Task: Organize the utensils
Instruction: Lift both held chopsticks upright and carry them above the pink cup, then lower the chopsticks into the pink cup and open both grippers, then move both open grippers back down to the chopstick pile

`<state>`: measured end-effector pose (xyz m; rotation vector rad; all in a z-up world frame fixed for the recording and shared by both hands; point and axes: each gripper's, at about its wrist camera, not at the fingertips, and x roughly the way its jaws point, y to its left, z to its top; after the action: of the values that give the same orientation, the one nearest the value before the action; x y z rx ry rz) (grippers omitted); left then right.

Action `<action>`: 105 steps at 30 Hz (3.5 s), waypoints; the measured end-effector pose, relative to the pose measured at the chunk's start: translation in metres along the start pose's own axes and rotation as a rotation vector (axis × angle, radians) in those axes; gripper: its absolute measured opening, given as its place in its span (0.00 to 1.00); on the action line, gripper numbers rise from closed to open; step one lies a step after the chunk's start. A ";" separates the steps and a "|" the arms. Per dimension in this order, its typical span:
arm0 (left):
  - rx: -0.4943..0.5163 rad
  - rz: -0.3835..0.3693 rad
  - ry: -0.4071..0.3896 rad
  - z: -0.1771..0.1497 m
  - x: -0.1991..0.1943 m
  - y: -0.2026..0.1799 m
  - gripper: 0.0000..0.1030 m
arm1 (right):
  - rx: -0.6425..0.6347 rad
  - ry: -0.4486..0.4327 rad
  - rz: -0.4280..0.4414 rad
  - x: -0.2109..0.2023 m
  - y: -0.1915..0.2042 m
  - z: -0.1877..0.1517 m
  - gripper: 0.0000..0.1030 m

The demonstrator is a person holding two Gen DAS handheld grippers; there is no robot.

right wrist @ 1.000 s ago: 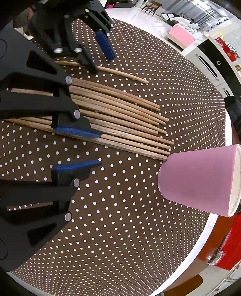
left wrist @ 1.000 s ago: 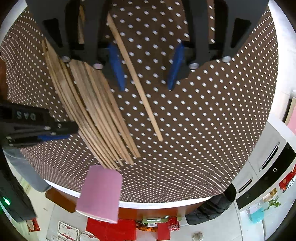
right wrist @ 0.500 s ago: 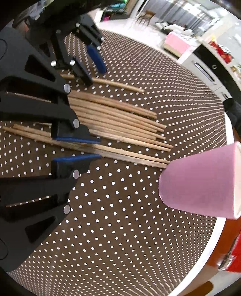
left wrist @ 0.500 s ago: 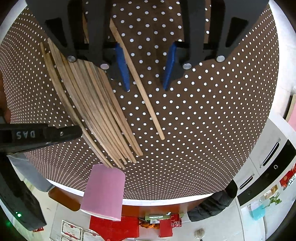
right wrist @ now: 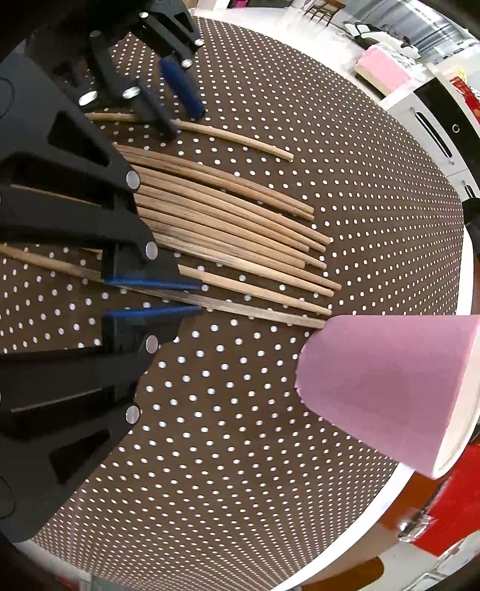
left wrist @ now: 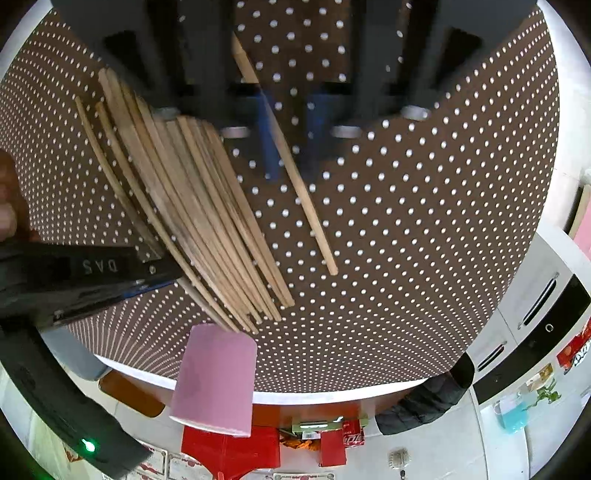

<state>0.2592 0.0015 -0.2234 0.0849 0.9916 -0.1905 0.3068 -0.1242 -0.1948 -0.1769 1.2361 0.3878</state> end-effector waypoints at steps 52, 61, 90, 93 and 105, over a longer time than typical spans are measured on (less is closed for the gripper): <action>0.001 -0.417 -0.969 0.247 -0.081 -0.032 0.05 | 0.254 -1.100 -0.002 -0.185 -0.093 0.081 0.06; -0.029 -0.439 -0.908 0.241 -0.023 -0.024 0.05 | 0.297 -1.070 -0.010 -0.153 -0.112 0.082 0.06; -0.070 -0.044 -0.739 0.145 -0.112 0.016 0.92 | 0.390 -0.942 -0.053 -0.203 -0.088 -0.005 0.94; -0.082 -0.042 -0.712 0.129 -0.130 0.021 0.92 | 0.378 -0.909 -0.052 -0.211 -0.080 -0.022 0.94; -0.144 0.005 -0.567 0.079 -0.161 0.037 0.92 | 0.311 -0.767 -0.021 -0.211 -0.057 -0.072 0.94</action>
<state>0.2464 0.0450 -0.0461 -0.0957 0.4376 -0.1274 0.2072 -0.2411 -0.0233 0.2151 0.5218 0.2045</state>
